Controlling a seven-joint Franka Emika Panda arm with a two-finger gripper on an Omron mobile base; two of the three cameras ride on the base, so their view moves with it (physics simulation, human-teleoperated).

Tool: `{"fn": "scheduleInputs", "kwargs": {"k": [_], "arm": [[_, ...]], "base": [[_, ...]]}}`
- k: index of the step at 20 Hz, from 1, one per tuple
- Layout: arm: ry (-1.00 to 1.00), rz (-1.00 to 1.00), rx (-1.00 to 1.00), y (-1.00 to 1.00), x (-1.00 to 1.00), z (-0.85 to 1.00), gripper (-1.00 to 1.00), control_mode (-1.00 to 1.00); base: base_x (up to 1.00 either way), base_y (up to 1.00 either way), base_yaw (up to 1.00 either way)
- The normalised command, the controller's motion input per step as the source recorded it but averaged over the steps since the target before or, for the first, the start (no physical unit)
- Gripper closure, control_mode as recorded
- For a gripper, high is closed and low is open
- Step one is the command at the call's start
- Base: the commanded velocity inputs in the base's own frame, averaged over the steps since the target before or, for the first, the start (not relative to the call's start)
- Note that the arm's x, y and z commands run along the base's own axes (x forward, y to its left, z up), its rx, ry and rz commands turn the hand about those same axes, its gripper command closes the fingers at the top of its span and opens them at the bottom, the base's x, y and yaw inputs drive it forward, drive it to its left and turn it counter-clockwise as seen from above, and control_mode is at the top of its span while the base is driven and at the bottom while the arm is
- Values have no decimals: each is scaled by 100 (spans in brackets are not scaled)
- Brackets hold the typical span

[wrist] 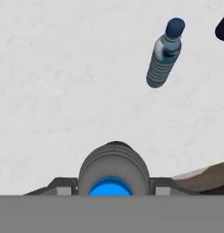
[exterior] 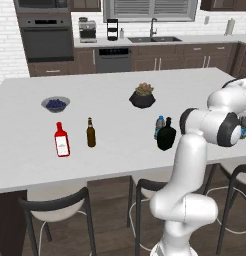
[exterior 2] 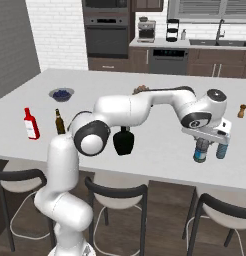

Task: Move the plastic bottles in the middle to the plastics group, and the glass bottles in the middle to the glass group.

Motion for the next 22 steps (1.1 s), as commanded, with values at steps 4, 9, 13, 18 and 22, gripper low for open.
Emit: {"fn": "scheduleInputs", "kwargs": {"k": [4,9,13,18,22], "arm": [[0,0,0,0,28,-39,100,-100],[0,0,0,0,36,-15,100,-100],[0,0,0,0,39,0,100,-100],[0,0,0,0,26,0,100,-100],[0,0,0,0,6,-10,100,-100]], "base": [[0,0,0],[0,0,0],[0,0,0],[0,0,0],[0,0,0]]}}
